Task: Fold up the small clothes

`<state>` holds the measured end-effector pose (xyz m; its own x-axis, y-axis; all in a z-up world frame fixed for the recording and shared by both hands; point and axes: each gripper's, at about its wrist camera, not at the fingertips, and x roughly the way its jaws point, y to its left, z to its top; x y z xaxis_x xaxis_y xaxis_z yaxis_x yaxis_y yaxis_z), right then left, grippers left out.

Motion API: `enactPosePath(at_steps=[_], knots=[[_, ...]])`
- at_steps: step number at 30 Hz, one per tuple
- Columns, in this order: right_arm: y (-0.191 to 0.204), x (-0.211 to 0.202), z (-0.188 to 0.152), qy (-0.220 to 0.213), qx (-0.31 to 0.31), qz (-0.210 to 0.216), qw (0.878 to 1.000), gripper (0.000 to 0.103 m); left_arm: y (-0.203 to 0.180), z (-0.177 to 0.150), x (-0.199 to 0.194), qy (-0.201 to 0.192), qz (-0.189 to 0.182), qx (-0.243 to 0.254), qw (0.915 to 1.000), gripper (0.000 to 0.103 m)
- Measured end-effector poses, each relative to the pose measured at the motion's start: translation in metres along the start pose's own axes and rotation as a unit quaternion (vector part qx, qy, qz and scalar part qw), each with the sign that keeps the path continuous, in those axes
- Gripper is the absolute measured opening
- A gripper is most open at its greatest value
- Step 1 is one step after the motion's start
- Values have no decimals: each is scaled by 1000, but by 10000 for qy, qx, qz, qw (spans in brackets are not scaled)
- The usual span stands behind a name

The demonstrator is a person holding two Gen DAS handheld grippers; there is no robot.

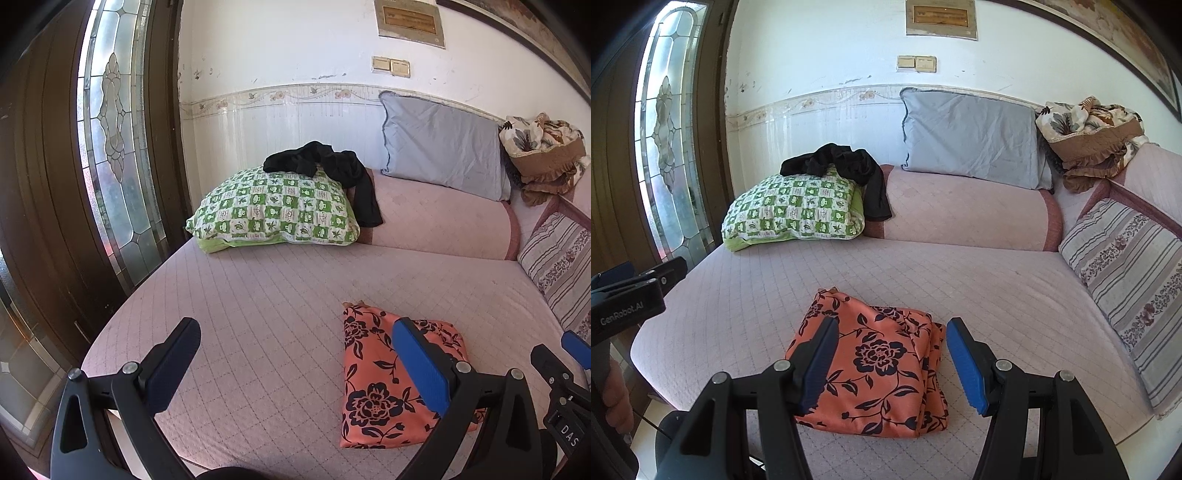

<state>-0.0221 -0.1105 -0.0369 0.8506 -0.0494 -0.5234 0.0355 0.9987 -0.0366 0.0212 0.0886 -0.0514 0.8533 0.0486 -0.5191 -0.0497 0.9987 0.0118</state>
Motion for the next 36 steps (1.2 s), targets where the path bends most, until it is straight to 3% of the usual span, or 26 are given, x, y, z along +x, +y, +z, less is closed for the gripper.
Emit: enactPosePath(at_steps=[36], knots=[[11, 12, -2, 100, -157, -140, 9997, 65, 0, -12, 19, 213, -266, 58, 9994, 103]])
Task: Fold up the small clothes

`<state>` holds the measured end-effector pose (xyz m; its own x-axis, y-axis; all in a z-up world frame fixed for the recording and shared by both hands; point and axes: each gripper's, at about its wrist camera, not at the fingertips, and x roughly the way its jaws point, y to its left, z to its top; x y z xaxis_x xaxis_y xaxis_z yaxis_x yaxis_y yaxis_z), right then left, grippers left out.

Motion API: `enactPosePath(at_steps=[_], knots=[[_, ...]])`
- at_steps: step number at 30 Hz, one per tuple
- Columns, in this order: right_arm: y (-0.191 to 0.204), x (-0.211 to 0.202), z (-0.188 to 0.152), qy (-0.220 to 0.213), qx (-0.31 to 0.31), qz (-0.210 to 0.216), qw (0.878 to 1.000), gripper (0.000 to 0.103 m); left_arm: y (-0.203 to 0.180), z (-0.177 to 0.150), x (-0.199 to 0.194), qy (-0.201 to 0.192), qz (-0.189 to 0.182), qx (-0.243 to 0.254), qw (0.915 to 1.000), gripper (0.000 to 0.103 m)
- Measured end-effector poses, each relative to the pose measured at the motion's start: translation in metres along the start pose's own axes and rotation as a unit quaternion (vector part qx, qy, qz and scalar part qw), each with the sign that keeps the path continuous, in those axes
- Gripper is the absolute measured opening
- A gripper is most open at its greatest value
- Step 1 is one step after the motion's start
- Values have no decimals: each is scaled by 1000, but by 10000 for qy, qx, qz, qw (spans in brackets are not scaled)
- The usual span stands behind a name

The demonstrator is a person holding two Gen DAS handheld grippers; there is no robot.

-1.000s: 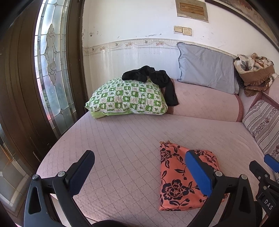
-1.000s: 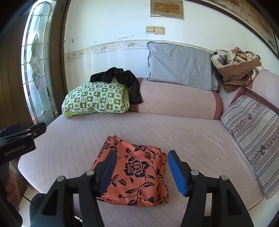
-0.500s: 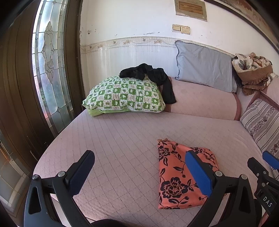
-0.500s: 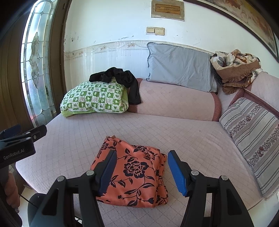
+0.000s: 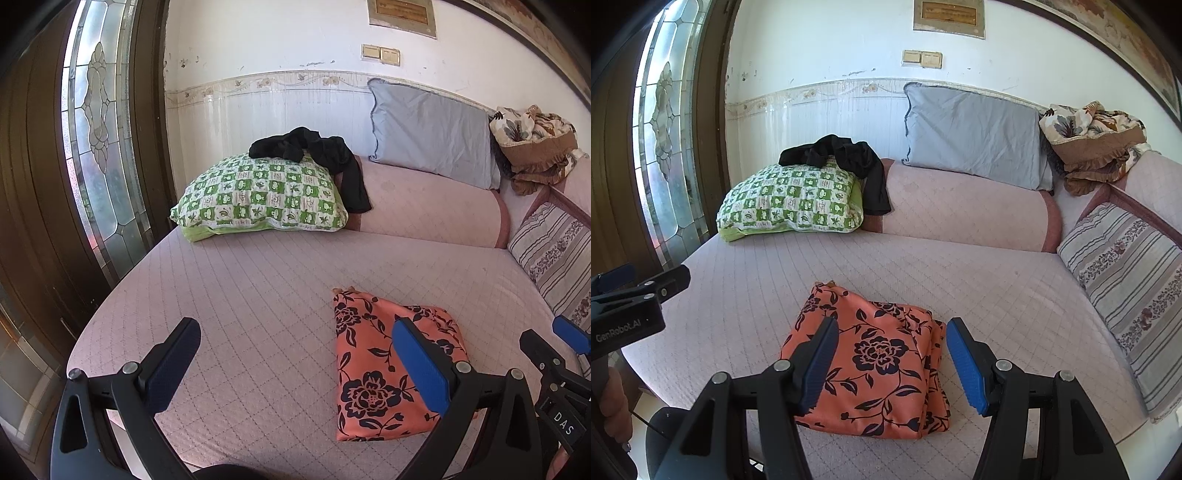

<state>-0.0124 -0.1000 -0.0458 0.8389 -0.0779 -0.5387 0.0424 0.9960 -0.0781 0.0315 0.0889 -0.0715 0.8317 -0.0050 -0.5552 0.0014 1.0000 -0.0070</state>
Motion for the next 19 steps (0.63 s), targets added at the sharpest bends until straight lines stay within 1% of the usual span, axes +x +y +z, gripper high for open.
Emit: enactPosePath(at_steps=[13, 17, 19], knots=[[6, 21, 2, 146, -63, 22, 9999, 65, -3, 5, 17, 92, -22, -11, 10000, 103], [4, 30, 6, 161, -65, 35, 9998, 65, -6, 9, 24, 63, -161, -31, 9998, 103], [0, 38, 9, 202, -46, 101, 9997, 65, -7, 14, 34, 127, -230, -50, 9996, 103]])
